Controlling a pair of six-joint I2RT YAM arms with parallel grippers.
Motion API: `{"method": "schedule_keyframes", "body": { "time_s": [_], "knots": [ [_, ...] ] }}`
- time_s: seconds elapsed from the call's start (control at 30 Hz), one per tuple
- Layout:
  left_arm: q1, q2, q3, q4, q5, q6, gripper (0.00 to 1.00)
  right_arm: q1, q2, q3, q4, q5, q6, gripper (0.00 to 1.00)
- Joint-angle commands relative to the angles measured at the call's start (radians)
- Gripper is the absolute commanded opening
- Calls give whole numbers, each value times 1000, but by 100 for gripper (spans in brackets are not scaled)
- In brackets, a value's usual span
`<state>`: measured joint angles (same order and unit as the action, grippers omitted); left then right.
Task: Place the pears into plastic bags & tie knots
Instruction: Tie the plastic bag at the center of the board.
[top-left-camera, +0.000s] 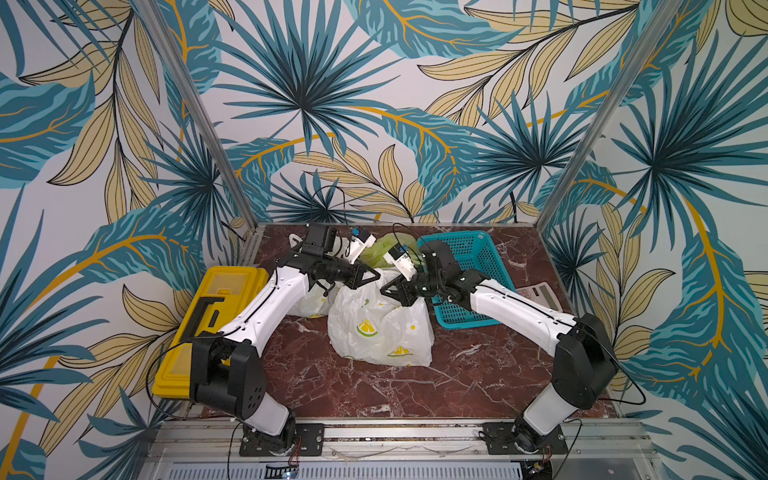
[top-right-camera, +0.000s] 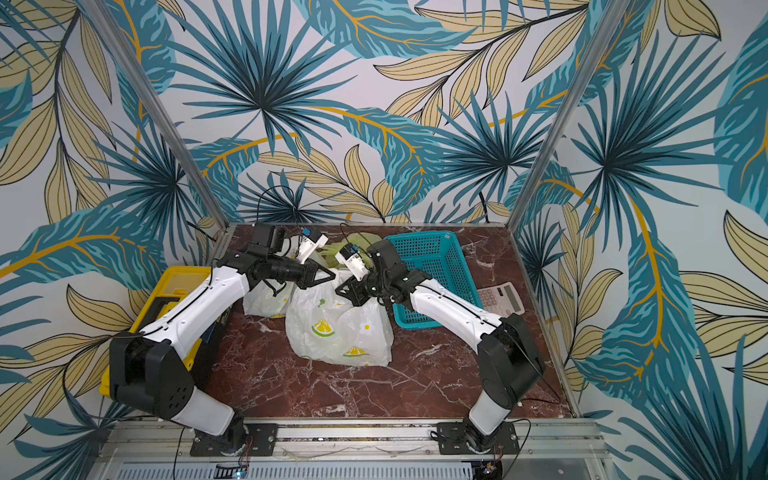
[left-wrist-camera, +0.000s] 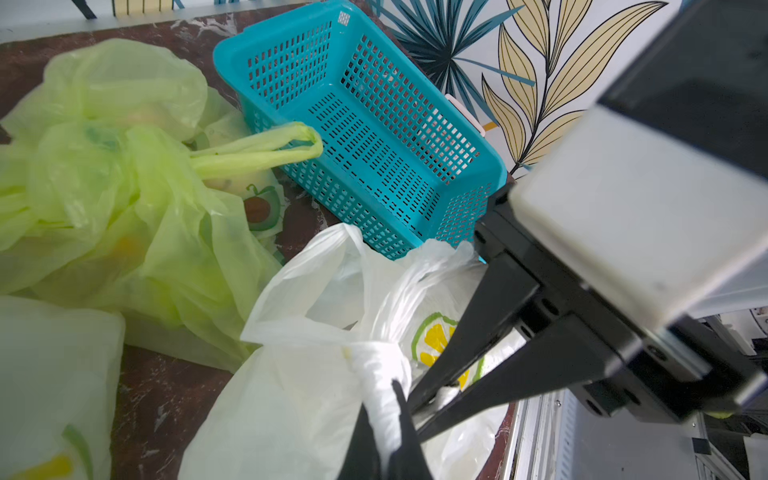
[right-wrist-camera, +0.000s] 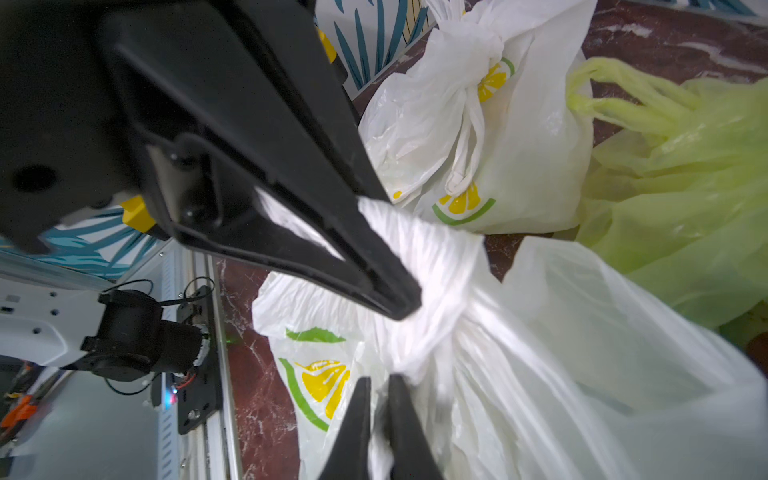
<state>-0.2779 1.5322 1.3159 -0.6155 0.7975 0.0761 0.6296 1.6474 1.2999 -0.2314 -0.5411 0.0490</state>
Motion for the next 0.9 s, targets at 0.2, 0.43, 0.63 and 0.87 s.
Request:
{"method": "schedule_keyframes", "body": {
  "time_s": [0.2,0.43,0.63,0.87],
  "knots": [
    [0,-114,-43,33,22,105,0,-37,-178,54,-223,89,-213,61],
    [-5,-149,-55,34,27,165,0,-37,-37,264,-489,179,-448,80],
    [-22,-145,-47,34,28,177,0,-36,55,361,-451,112,-448,83],
    [-37,-130,-43,34,9,169,0,-37,138,400,-409,-22,-383,79]
  ]
}}
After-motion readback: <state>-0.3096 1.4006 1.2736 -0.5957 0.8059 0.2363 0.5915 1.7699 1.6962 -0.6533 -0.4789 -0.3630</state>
